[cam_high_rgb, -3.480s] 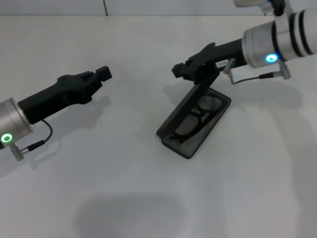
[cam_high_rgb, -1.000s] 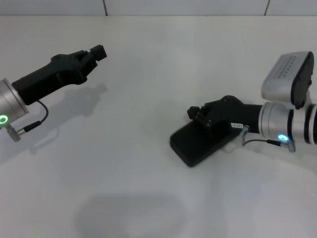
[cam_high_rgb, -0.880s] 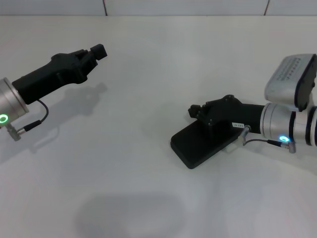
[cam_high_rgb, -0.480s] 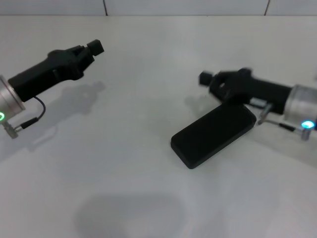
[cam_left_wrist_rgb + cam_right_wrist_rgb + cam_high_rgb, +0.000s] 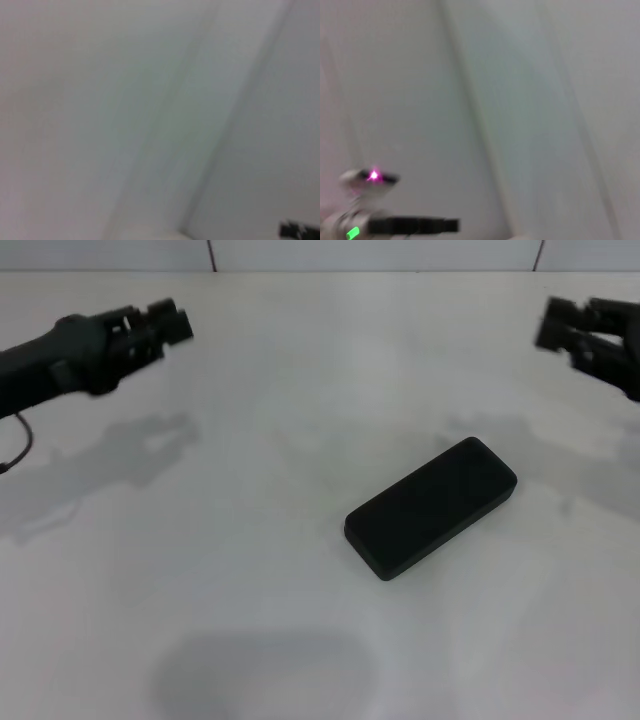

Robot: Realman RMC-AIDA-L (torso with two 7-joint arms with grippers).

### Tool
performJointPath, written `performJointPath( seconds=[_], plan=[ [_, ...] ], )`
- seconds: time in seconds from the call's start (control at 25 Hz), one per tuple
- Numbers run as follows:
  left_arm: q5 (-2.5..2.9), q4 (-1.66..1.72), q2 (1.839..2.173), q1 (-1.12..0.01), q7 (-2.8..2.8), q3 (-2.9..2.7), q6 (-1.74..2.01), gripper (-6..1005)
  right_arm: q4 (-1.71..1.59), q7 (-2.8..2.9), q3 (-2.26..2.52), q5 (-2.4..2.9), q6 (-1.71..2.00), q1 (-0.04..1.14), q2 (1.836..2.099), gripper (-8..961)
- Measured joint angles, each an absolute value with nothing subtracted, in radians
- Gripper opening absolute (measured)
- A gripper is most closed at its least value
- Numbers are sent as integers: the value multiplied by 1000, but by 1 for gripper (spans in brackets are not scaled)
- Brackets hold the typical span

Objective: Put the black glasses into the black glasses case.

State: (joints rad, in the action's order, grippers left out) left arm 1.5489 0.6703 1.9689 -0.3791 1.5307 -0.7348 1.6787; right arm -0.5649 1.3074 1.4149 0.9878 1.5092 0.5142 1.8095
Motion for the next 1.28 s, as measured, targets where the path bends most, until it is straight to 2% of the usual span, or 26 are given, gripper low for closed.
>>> performJointPath(
  seconds=[0.04, 0.08, 0.2, 0.28, 0.44, 0.52, 0.56, 0.72, 0.76, 0.96, 1.28],
  plan=[
    [1578, 689, 1958, -378, 1529, -736, 1722, 195, -565, 1307, 1415, 988, 1509, 514, 1810, 96],
    [1606, 706, 1946, -379, 1529, -736, 1757, 216, -568, 1331, 1351, 1118, 1697, 519, 1757, 137],
    [1685, 752, 1926, -378, 1532, -737, 1865, 279, -570, 1352, 1263, 1262, 1859, 522, 1740, 262],
    [1713, 767, 1924, -373, 1532, -737, 1906, 322, -571, 1356, 1193, 1359, 1935, 519, 1750, 317],
    [1739, 769, 1929, -360, 1526, -740, 1945, 467, -571, 1345, 1090, 1507, 1974, 508, 1808, 428],
    [1741, 764, 1933, -357, 1526, -745, 1949, 550, -576, 1340, 1072, 1553, 1968, 507, 1832, 701],
    [1741, 762, 1935, -356, 1526, -747, 1950, 598, -588, 1339, 1067, 1584, 1956, 507, 1851, 727],
    [1741, 760, 1944, -350, 1526, -748, 1958, 791, -606, 1338, 1066, 1610, 1935, 508, 1873, 833],
    [1739, 760, 1946, -349, 1526, -748, 1959, 805, -607, 1338, 1065, 1612, 1930, 510, 1877, 860],
    [1737, 760, 1955, -344, 1525, -747, 1962, 876, -607, 1336, 1064, 1614, 1920, 517, 1884, 864],
    [1736, 760, 1961, -344, 1526, -747, 1963, 876, -607, 1327, 1063, 1609, 1913, 518, 1891, 868]
  ],
)
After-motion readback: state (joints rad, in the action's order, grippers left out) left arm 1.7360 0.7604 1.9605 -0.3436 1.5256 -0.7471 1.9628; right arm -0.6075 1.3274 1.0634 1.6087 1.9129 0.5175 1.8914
